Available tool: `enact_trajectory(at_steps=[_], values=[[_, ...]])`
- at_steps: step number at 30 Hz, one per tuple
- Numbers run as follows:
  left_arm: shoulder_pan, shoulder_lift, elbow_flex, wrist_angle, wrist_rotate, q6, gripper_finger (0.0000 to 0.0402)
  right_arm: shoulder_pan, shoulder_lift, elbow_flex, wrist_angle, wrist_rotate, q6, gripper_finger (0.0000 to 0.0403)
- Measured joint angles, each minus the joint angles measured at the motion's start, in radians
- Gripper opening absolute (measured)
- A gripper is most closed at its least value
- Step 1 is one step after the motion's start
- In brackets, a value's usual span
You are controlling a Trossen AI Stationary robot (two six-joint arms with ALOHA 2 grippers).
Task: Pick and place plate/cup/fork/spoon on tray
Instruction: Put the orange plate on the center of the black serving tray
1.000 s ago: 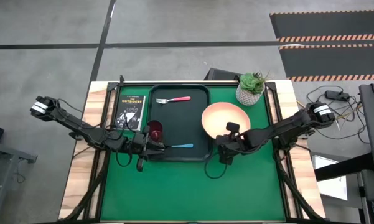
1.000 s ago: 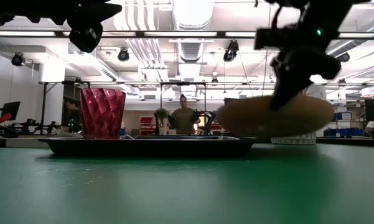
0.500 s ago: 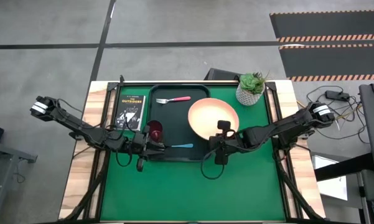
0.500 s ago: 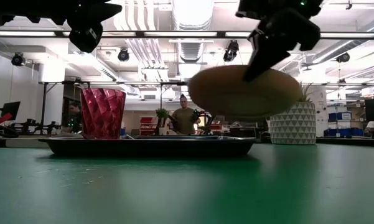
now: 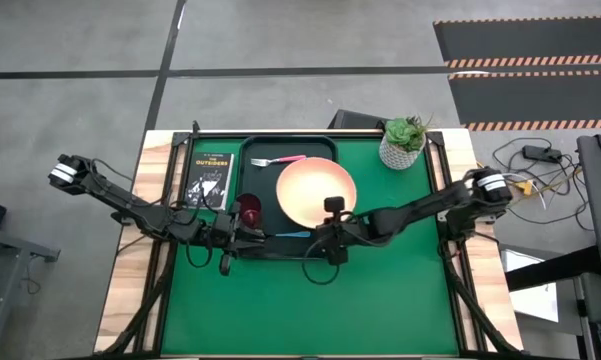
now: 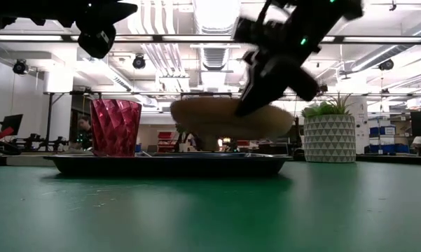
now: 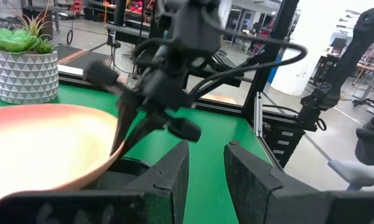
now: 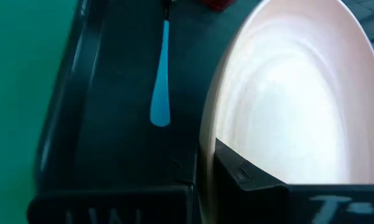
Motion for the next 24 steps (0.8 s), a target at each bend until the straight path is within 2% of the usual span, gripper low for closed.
enact_trajectory(at_steps=[7, 17, 24], values=[[0.0, 0.0, 0.0, 0.0, 0.0, 0.002, 0.0083, -0.082, 0.081, 0.011, 0.105, -0.153, -0.046, 0.0012], [0.0, 0.0, 0.0, -0.001, 0.0, 0.002, 0.0083, -0.14, 0.176, 0.121, 0.106, -0.218, -0.098, 0.0012], [0.0, 0.0, 0.0, -0.001, 0.0, 0.001, 0.0083, -0.16, 0.231, 0.148, 0.101, -0.214, -0.113, 0.0012]])
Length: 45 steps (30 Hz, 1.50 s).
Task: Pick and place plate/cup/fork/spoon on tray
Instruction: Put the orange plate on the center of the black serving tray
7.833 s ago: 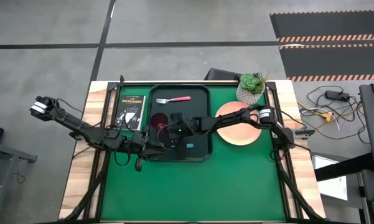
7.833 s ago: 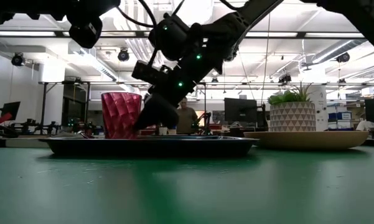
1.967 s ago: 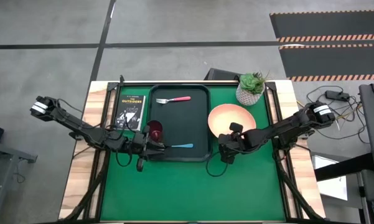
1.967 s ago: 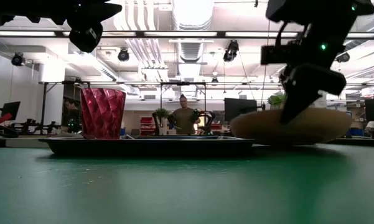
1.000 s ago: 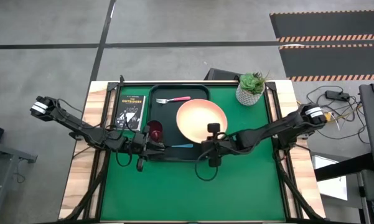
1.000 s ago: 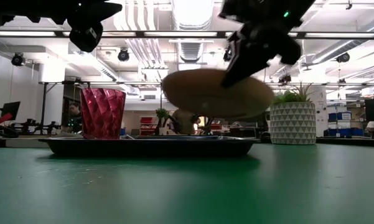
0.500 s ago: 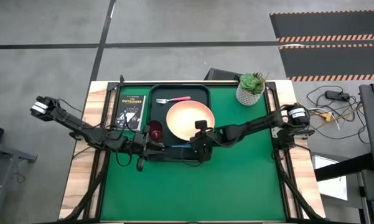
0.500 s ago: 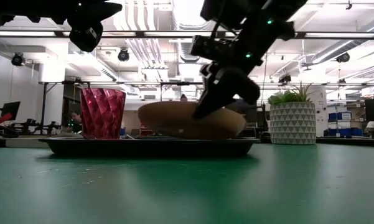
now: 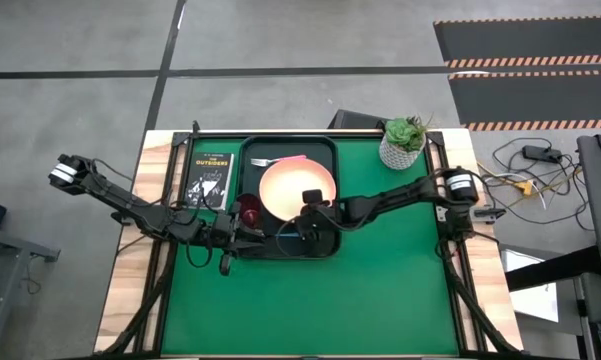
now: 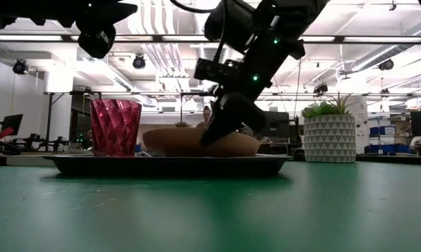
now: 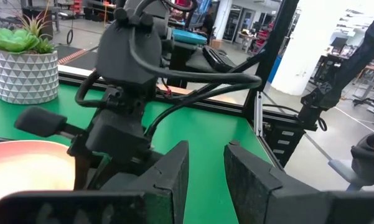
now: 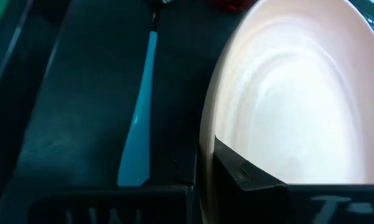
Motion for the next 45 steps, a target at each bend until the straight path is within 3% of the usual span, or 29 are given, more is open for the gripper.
enact_trajectory(at_steps=[24, 31, 45], values=[[0.0, 0.0, 0.0, 0.0, 0.0, 0.0, 0.0083, -0.016, 0.012, 0.0, 0.003, -0.045, 0.08, 0.0014], [0.0, 0.0, 0.0, 0.0, 0.0, -0.001, 0.0083, -0.019, 0.012, 0.0, 0.002, -0.087, 0.051, 0.0032], [0.0, 0.0, 0.0, 0.001, 0.0, -0.001, 0.0083, -0.025, -0.018, -0.002, -0.002, -0.052, 0.095, 0.0081]])
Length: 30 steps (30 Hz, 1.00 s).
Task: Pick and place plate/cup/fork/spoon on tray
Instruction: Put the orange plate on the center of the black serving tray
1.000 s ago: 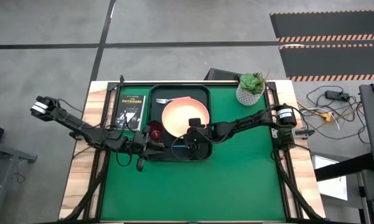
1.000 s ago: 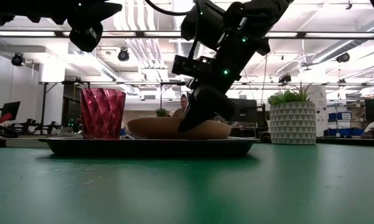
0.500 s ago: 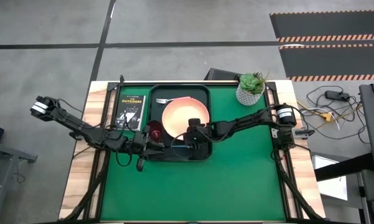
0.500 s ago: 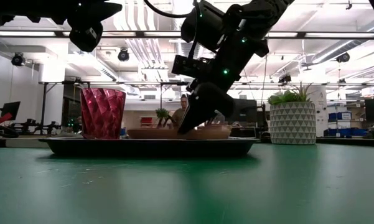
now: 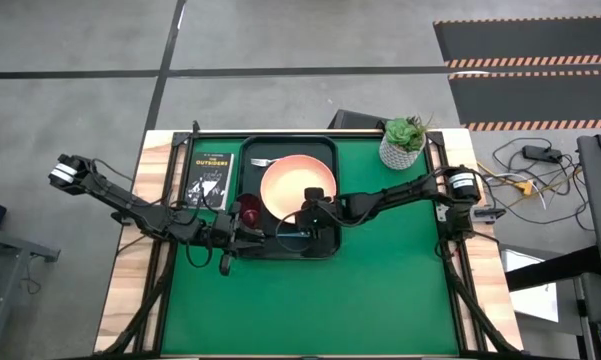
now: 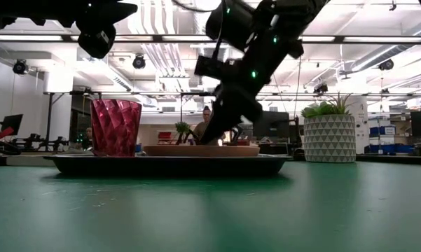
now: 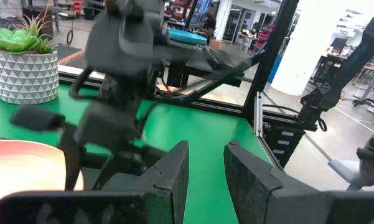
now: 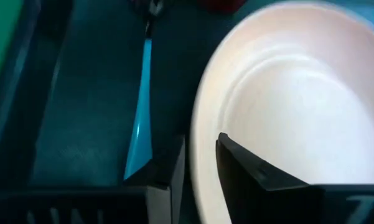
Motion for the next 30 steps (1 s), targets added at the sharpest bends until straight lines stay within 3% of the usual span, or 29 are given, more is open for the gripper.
enact_trajectory(at_steps=[11, 21, 30], values=[[0.0, 0.0, 0.0, 0.0, 0.0, 0.0, 0.0083, 0.006, -0.112, 0.013, -0.127, -0.004, 0.053, 0.01], [0.0, 0.0, 0.0, 0.0, 0.0, 0.0, 0.0083, -0.011, -0.198, -0.002, -0.438, 0.004, 0.075, 0.0022], [0.0, 0.0, 0.0, 0.0, 0.0, -0.002, 0.0083, -0.068, -0.177, -0.087, -0.395, 0.182, 0.077, 0.0009]])
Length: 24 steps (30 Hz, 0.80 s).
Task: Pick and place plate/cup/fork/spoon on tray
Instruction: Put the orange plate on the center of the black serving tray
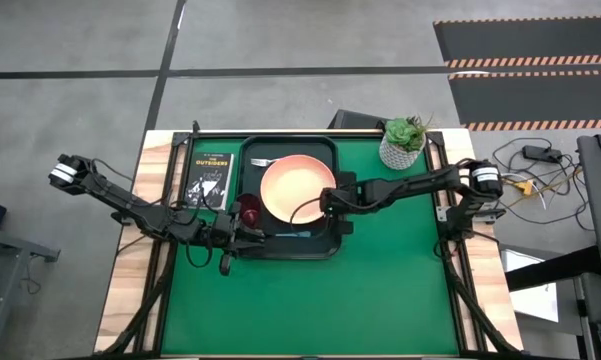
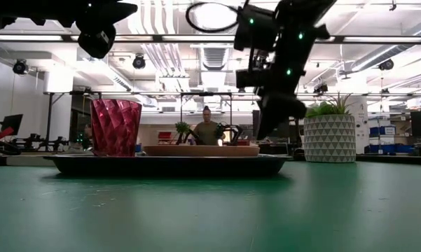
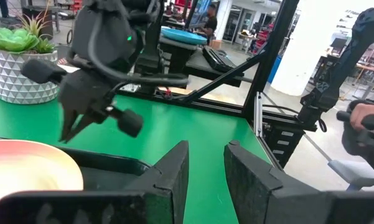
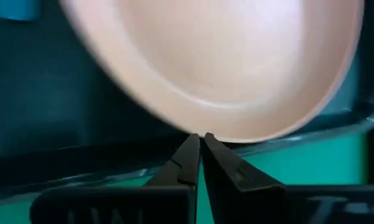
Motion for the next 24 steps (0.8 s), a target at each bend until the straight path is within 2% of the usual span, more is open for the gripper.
enact_trajectory(at_steps=[2, 4, 9, 12, 24], values=[[0.0, 0.0, 0.0, 0.0, 0.0, 0.001, 0.0083, -0.02, 0.0, -0.02, 0.057, 0.026, -0.019, 0.0009], [0.001, 0.0, 0.0, 0.0, -0.002, 0.001, 0.0083, -0.045, 0.0, -0.036, 0.16, -0.005, -0.046, 0.0009], [0.001, -0.001, 0.0, 0.001, -0.015, 0.017, 0.0083, -0.122, 0.007, -0.043, 0.352, -0.241, -0.044, 0.0009], [0.002, -0.001, 0.0, 0.001, -0.017, 0.024, 0.0083, -0.15, 0.036, -0.017, 0.363, -0.309, -0.014, 0.0009], [0.002, -0.001, 0.0, 0.0, -0.019, 0.027, 0.0083, -0.147, 0.216, 0.163, 0.293, -0.322, -0.023, 0.0009]])
